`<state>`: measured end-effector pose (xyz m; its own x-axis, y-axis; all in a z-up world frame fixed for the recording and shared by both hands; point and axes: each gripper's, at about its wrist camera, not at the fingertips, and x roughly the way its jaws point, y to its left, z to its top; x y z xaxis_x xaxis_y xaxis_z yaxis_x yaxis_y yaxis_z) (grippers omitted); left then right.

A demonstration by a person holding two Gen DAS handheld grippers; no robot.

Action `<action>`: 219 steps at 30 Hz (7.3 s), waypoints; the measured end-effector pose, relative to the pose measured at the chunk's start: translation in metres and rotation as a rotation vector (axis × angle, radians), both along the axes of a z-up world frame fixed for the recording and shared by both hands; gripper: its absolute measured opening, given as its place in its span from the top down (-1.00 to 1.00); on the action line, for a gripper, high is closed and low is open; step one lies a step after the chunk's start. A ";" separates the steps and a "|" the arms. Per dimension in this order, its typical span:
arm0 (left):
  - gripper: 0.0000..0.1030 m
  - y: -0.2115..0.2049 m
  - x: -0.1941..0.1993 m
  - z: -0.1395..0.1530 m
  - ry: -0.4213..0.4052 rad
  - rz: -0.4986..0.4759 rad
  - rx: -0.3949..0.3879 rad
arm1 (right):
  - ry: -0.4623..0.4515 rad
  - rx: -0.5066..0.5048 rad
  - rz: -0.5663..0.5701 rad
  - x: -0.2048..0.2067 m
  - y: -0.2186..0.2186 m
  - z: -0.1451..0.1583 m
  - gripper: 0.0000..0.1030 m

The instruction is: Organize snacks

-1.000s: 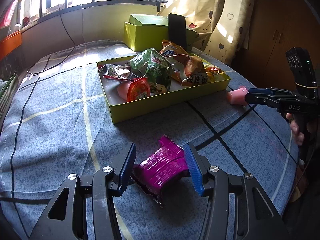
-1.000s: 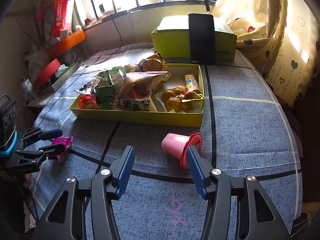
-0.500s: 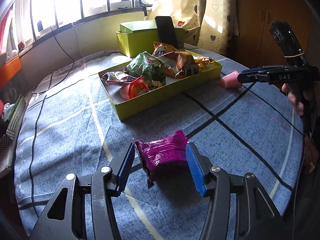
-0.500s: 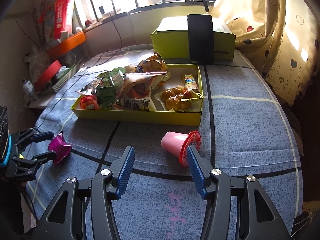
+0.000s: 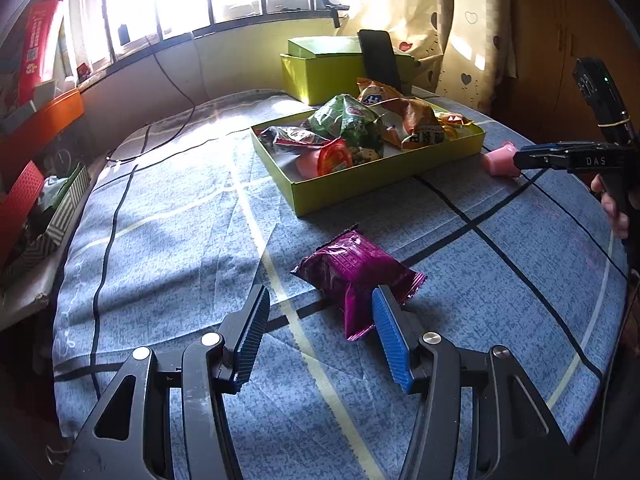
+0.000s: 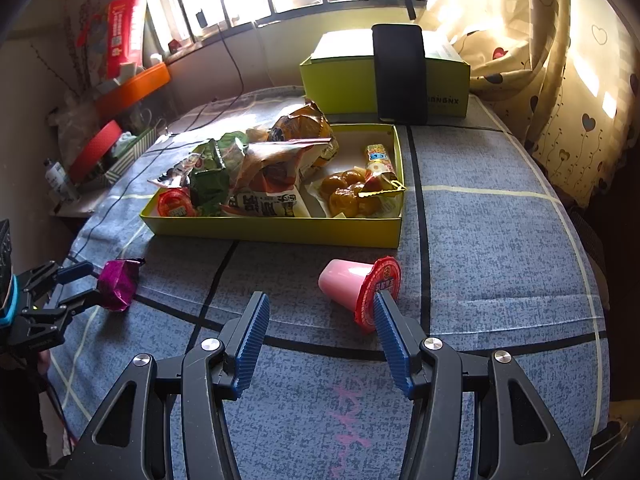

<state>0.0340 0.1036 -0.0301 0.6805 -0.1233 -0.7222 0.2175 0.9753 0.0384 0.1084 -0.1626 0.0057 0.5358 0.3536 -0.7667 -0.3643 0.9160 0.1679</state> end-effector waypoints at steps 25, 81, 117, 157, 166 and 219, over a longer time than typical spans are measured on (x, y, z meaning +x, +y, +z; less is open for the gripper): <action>-0.06 -0.037 0.042 -0.020 0.089 0.230 -0.180 | -0.024 -0.132 -0.074 0.024 0.015 -0.017 -0.05; 0.31 -0.068 0.034 0.016 0.008 0.194 -0.167 | -0.125 -0.025 -0.028 -0.005 0.013 0.017 0.22; 0.31 -0.049 0.124 0.034 -0.053 0.232 -0.159 | -0.133 -0.048 -0.009 0.081 0.030 0.013 0.21; 0.03 -0.045 0.142 0.045 -0.101 0.208 -0.221 | -0.139 -0.041 0.033 0.064 0.038 0.018 -0.02; 0.03 -0.060 0.112 0.043 -0.070 0.212 -0.216 | -0.128 -0.036 0.048 0.037 0.041 0.019 -0.03; 0.03 -0.083 0.095 -0.019 0.093 0.263 -0.116 | -0.033 -0.129 0.068 0.032 0.068 -0.028 -0.14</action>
<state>0.1290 0.0204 -0.0492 0.6313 -0.0373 -0.7746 -0.0456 0.9953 -0.0851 0.1409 -0.0946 -0.0222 0.5395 0.2900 -0.7905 -0.4298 0.9022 0.0376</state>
